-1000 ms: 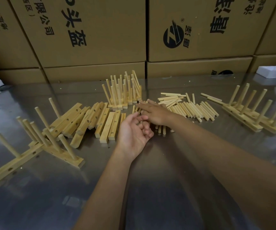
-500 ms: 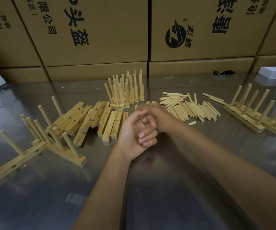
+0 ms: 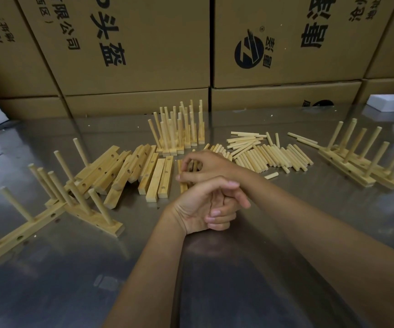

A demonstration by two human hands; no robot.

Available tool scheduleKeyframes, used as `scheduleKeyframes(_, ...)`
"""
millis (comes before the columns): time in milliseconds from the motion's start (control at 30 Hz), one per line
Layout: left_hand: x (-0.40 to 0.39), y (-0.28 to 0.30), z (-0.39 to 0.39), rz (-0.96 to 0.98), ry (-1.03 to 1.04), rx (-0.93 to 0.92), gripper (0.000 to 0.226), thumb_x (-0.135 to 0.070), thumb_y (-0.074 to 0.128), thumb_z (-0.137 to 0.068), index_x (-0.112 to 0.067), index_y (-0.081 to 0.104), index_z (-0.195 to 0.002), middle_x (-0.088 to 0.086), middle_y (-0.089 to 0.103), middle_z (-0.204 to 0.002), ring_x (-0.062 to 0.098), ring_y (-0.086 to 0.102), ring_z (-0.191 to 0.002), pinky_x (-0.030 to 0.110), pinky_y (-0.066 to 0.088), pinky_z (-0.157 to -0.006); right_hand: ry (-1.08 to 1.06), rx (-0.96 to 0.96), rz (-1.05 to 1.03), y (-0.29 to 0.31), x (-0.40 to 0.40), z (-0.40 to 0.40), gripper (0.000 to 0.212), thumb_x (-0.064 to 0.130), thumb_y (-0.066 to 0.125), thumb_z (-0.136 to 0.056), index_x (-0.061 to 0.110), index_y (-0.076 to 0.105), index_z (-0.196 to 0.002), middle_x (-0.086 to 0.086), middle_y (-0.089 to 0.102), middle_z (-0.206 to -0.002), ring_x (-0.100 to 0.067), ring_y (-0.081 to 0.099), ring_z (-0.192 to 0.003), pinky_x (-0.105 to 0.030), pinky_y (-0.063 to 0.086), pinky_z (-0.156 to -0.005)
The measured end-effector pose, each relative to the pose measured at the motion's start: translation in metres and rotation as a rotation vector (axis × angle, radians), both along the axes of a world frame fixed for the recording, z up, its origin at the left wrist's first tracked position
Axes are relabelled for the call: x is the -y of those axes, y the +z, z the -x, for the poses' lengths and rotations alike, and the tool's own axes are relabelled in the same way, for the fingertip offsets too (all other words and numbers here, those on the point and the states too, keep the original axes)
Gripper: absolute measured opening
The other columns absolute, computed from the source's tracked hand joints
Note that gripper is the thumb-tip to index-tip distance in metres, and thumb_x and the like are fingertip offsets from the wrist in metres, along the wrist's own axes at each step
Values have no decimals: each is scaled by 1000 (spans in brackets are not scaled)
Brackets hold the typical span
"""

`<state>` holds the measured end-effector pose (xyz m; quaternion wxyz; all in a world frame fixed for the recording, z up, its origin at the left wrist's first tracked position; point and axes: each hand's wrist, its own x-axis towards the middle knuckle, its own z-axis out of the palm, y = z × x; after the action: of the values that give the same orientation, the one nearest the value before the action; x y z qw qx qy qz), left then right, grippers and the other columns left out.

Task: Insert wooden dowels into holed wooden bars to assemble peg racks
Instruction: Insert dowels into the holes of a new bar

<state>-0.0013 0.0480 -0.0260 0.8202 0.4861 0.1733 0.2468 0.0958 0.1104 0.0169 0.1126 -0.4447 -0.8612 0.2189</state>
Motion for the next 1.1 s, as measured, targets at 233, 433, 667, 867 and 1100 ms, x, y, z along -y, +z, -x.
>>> scheduleKeyframes(233, 1, 1, -1, 16, 125, -40, 38, -29, 51, -92, -5, 75, -76, -4, 42, -39, 5, 35, -30, 18, 26, -37, -138, 87, 77, 4, -5, 14, 45, 26, 59, -96, 10, 54, -137, -13, 40, -150, -32, 27, -142, -47, 19, -115)
scheduleKeyframes(433, -2, 0, -4, 21, 194, -38, 34, -24, 46, -97, -6, 74, -88, -4, 42, -46, 6, 38, -35, 20, 35, -39, -357, -363, 235, 12, -3, 4, 47, 40, 57, -95, -2, 66, -115, -21, 66, -119, -36, 60, -114, -38, 49, -92)
scheduleKeyframes(667, -14, -6, 0, 244, 669, 161, 28, -23, 42, -99, -4, 62, -105, 5, 55, -67, 15, 56, -57, 27, 51, -55, -393, -693, 228, 33, 13, -48, 26, 45, 63, -87, 22, 74, -84, 19, 67, -86, 4, 55, -88, -22, 36, -76)
scheduleKeyframes(867, -12, -2, -8, 124, 700, 106, 37, -38, 47, -102, -9, 60, -122, 12, 61, -96, 21, 61, -86, 36, 54, -77, -306, -142, -485, 1, 58, -56, 25, 43, 64, -80, 22, 55, -69, 10, 59, -78, -9, 51, -76, -24, 33, -55)
scheduleKeyframes(1100, -12, -4, -11, 130, 849, -12, 46, -34, 56, -99, -3, 56, -134, -1, 62, -76, 10, 52, -58, 21, 41, -45, -308, -315, -400, -15, 44, -101, 9, 21, 56, -95, 20, 65, -93, 10, 63, -95, -12, 55, -94, -35, 48, -80)
